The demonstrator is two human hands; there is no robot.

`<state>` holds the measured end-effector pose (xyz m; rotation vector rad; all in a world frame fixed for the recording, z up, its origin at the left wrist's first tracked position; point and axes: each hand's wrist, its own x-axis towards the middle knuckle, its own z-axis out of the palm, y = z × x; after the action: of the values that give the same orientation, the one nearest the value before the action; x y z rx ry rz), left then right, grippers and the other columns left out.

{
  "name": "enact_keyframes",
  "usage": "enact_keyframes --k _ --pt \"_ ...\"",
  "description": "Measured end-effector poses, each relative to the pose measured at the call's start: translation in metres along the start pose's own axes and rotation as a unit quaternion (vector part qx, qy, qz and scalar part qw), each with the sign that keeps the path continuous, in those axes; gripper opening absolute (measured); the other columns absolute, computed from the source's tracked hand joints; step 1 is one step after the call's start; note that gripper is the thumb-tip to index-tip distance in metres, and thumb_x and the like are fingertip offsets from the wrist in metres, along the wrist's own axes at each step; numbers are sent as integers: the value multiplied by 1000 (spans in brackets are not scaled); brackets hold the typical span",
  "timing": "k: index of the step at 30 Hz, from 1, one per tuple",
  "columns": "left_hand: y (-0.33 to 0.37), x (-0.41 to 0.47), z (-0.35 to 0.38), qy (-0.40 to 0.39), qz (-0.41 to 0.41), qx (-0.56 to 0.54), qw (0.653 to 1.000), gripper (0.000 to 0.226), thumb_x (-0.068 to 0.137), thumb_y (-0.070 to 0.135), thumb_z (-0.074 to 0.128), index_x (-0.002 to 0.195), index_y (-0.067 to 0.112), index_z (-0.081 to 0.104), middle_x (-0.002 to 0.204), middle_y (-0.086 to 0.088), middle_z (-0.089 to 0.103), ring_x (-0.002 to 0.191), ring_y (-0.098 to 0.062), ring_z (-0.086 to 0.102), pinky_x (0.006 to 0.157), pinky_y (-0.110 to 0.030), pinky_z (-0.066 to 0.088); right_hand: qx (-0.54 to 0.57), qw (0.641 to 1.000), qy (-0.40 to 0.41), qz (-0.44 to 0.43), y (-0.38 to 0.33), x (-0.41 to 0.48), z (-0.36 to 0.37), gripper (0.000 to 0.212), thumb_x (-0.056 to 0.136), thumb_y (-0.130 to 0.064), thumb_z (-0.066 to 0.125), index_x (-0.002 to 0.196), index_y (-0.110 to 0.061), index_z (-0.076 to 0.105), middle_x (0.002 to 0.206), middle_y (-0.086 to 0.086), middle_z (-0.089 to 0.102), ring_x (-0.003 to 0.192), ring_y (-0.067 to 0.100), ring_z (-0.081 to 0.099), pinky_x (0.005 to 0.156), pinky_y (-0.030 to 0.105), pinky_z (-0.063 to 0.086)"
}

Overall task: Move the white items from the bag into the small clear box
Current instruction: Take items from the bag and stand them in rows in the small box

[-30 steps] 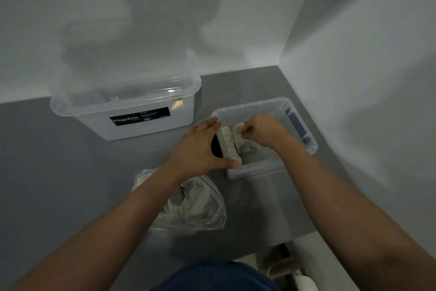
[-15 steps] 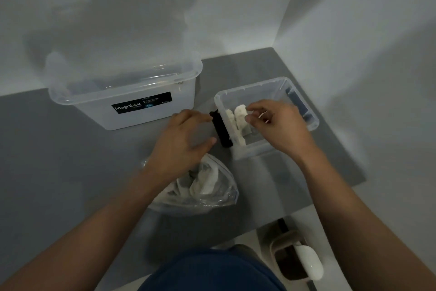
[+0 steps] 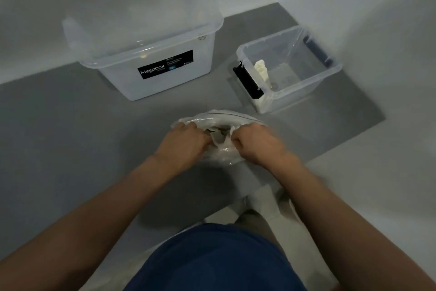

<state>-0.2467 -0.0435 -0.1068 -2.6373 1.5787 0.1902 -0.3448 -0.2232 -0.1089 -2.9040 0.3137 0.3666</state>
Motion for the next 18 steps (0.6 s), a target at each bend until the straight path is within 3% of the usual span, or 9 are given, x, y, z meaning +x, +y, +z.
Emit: enact_keyframes --k 3,6,8,12,18 --pt "4 1 -8 -1 -48 47 998 26 102 34 48 113 28 71 110 -2 71 103 -24 65 81 -32 43 -30 999 28 25 -2 -3 4 25 95 -29 49 97 -24 73 94 11 71 90 37 67 66 32 39" --pt "7 3 -13 -23 -76 67 995 24 101 34 49 108 24 69 104 -5 72 98 -27 66 75 -30 29 -42 998 19 33 -8 -6 5 21 94 -35 56 99 -27 75 95 7 72 91 32 68 69 31 43" --pt "7 5 -12 -13 -42 54 998 21 97 33 57 115 27 66 109 -2 70 103 -26 65 76 -31 33 -50 998 10 38 -13 -7 4 22 91 -40 64 108 -31 75 101 3 72 95 28 68 75 32 46" --pt "10 12 1 -13 126 50 991 36 92 32 64 128 27 63 124 3 62 115 -25 55 88 -38 42 -98 994 20 46 -18 -11 10 32 85 -52 67 106 -28 71 103 -2 68 99 23 67 82 34 47" --pt "9 18 14 18 109 25 994 30 94 36 57 121 28 68 122 3 65 116 -25 54 94 -37 40 -103 992 45 50 -21 -17 9 42 85 -59 68 116 -30 70 117 -2 68 110 22 65 93 37 48"
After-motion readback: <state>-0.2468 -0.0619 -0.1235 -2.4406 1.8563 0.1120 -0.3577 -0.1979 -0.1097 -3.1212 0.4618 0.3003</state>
